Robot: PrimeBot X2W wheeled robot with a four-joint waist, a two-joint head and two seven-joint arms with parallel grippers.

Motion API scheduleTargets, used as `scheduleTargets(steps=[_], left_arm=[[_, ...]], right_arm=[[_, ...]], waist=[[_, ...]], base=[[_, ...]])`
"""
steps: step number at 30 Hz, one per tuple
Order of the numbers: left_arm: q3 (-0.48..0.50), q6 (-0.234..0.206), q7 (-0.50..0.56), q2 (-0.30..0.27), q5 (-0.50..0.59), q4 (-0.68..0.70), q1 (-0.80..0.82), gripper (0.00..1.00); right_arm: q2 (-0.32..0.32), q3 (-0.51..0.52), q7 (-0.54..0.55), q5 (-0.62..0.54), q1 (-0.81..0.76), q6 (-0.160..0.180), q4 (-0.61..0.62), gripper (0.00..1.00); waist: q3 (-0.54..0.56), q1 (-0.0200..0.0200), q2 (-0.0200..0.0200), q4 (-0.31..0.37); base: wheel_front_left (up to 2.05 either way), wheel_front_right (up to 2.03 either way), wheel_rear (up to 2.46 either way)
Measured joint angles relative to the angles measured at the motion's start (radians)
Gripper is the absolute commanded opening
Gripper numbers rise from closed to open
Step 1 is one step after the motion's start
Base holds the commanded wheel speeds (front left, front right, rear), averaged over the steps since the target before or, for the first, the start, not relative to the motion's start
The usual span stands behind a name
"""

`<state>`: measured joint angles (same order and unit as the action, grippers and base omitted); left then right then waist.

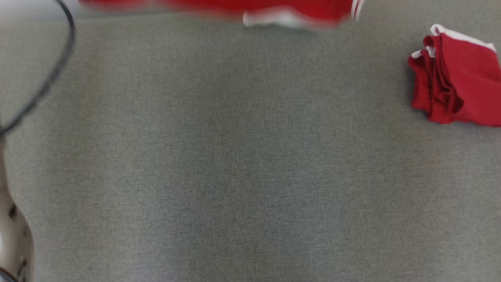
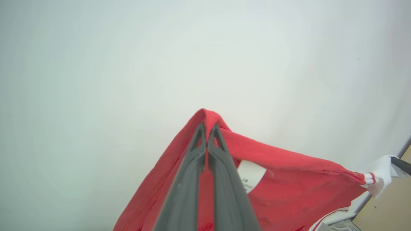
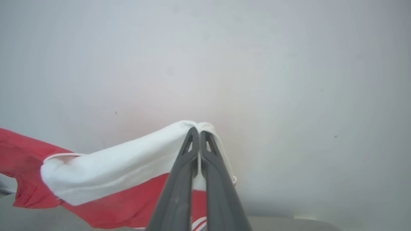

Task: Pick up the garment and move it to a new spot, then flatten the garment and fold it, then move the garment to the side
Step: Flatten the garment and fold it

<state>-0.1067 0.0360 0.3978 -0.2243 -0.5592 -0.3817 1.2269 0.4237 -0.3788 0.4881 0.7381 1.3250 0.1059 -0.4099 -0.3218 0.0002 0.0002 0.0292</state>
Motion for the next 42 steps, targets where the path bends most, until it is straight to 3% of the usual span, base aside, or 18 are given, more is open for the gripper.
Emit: scheduleTargets(steps=[2,4,5,8,12,17,24,32,42], left_arm=[[0.002,0.002,-0.087,0.001,0.024,0.041,0.077,0.00],[0.002,0.023,-0.152,-0.005,0.047,0.096,0.060,0.00],[0.007,0.020,-0.187,0.000,0.047,0.109,0.029,0.00],[0.005,0.026,-0.223,0.029,0.013,0.069,-0.167,0.00],[-0.034,0.058,-0.234,0.026,-0.006,-0.053,-0.446,0.00],[-0.016,0.071,-0.303,-0.010,-0.019,-0.110,-0.549,0.00],[-0.042,0.079,-0.368,-0.004,-0.012,-0.152,-0.659,0.00],[-0.079,0.079,-0.420,0.011,-0.003,-0.148,-0.814,0.00],[-0.093,0.079,-0.452,0.013,-0.003,-0.100,-1.026,0.00]], right_arm=[[0.006,-0.005,-0.095,-0.033,0.087,-0.015,0.015,0.00],[0.011,-0.016,-0.202,-0.059,0.084,-0.074,0.081,0.00],[0.010,-0.015,-0.252,-0.065,0.054,-0.078,0.091,0.00],[0.015,-0.029,-0.350,-0.068,-0.128,-0.108,0.072,0.00],[0.003,-0.033,-0.455,-0.044,-0.418,-0.115,0.010,0.00],[-0.020,-0.033,-0.580,-0.018,-0.584,-0.137,-0.010,0.00],[-0.026,-0.066,-0.623,-0.006,-0.765,-0.163,-0.029,0.00],[0.008,-0.077,-0.610,0.035,-0.998,-0.163,0.002,0.00],[0.031,-0.051,-0.598,0.106,-1.223,-0.118,0.109,0.00]], waist=[[-0.029,0.0000,-0.0001,0.001],[-0.057,-0.0003,-0.0003,0.001],[-0.072,-0.0003,-0.0003,0.001],[-0.108,0.0000,-0.0001,-0.005],[-0.125,0.0005,0.0003,-0.024],[-0.086,-0.0003,-0.0001,-0.034],[-0.007,-0.0004,-0.0001,-0.028],[0.102,-0.0005,-0.0002,-0.023],[0.233,-0.0005,-0.0003,-0.019]], base=[[0.00,0.00,0.00],[0.00,0.00,0.00],[0.00,0.00,0.00],[0.00,0.00,0.00],[0.00,0.00,0.00],[0.00,0.00,0.00],[0.00,0.00,0.00],[0.00,0.00,0.00],[0.00,0.00,0.00]])
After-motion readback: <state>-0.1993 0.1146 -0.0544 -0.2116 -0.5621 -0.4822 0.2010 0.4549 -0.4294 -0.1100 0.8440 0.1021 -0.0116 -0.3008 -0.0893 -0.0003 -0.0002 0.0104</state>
